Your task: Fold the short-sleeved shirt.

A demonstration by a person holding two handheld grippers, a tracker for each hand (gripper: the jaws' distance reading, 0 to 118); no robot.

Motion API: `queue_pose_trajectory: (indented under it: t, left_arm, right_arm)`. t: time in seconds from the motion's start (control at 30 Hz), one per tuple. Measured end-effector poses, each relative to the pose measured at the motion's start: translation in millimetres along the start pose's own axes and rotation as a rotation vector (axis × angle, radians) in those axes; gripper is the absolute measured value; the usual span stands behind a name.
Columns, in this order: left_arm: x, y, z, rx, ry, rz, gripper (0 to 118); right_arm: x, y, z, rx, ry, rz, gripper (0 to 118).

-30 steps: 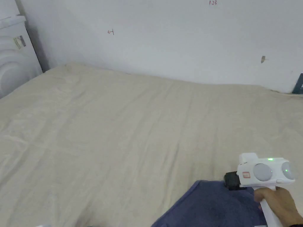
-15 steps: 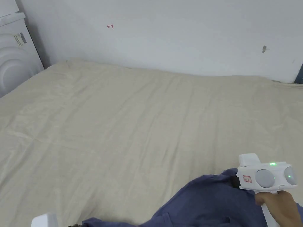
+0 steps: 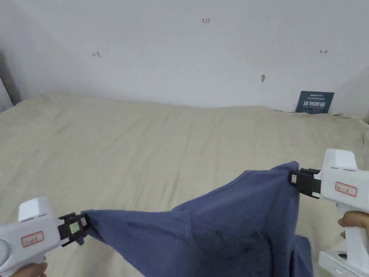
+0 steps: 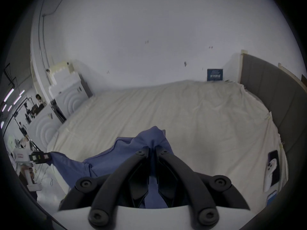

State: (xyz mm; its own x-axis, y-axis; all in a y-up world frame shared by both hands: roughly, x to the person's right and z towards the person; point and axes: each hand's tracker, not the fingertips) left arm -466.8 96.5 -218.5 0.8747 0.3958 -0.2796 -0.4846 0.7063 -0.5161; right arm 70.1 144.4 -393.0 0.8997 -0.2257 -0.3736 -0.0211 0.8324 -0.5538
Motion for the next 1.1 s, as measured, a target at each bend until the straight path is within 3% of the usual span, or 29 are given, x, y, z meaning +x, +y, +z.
queue_pose_trajectory:
  t: [0.3, 0.43, 0.8, 0.97, 1.1]
  left_arm:
    - [89, 124, 9, 0.171, -0.131, -0.017, 5]
    - [124, 177, 16, 0.258, -0.115, -0.106, 5]
    - [191, 303, -2, 0.38, -0.11, -0.19, 5]
    - [213, 333, -22, 0.401, -0.056, -0.252, 5]
    - [222, 342, -40, 0.426, -0.057, -0.292, 5]
  right_arm:
    - [8, 80, 67, 0.237, -0.083, 0.032, 4]
    - [8, 109, 76, 0.345, -0.114, 0.016, 4]
    - [11, 193, 48, 0.538, -0.194, 0.001, 4]
    - [19, 225, 26, 0.576, -0.231, -0.009, 4]
    - [25, 231, 10, 0.592, -0.256, 0.034, 4]
